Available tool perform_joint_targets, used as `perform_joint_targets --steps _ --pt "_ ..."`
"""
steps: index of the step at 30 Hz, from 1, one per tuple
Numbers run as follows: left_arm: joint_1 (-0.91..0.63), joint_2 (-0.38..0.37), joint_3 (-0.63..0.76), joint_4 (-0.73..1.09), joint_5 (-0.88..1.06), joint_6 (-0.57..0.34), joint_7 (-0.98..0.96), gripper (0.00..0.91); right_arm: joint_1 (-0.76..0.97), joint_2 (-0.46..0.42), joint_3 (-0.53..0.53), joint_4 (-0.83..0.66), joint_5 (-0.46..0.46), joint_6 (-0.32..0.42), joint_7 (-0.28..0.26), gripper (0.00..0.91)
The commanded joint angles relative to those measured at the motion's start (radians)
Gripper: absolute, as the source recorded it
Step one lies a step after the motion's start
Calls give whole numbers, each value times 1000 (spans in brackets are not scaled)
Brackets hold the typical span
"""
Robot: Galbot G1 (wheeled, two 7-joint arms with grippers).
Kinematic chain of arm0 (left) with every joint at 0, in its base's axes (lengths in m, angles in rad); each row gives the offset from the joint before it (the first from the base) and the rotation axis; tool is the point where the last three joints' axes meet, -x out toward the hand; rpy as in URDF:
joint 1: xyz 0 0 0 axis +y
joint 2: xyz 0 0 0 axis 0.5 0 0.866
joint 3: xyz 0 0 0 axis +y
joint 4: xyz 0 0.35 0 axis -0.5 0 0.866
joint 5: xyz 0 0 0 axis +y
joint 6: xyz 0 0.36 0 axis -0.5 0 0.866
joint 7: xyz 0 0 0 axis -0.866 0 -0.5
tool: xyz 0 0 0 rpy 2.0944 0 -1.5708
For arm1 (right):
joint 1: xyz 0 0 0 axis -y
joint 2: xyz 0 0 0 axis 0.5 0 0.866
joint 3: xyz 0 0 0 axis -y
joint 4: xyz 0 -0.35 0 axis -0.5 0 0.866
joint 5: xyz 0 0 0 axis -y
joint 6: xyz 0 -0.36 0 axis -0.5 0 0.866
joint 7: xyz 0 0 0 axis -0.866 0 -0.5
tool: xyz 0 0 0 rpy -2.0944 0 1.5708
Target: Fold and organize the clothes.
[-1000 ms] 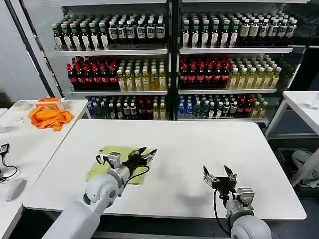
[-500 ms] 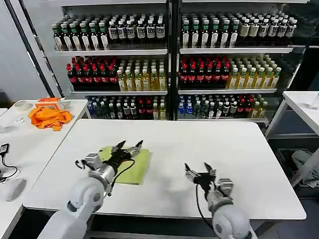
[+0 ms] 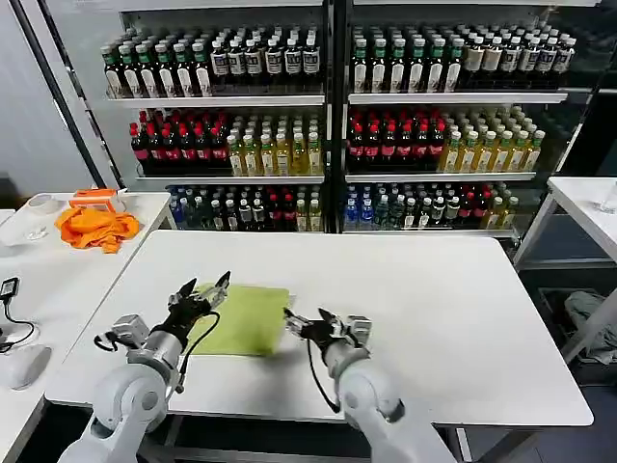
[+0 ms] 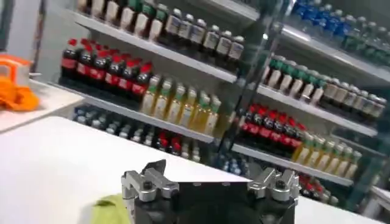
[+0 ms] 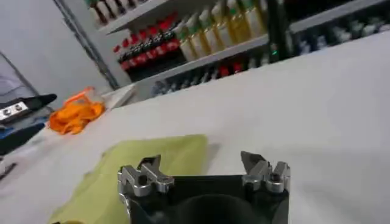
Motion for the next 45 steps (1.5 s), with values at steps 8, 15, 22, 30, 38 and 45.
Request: perform_joint_targets --steps 8,15,22,30,38,45 --pt "50 -24 -55 -14 5 -12 -7 907 173 92 -113 -229 181 -16 40 907" --pt "52 -35 -53 -2 7 -16 -6 907 188 117 -128 -274 176 -10 53 907" --pt "53 -41 -44 -4 10 -17 -4 907 182 100 -129 -271 159 -3 89 0" --pt "45 -47 -30 8 10 -19 -2 907 174 76 -127 -257 139 -3 98 0" --pt "42 -51 -22 13 12 -19 -1 907 171 25 -114 -233 118 -1 99 0" --pt "37 -61 -9 21 14 -19 0 907 166 -49 -99 -190 119 -6 96 0"
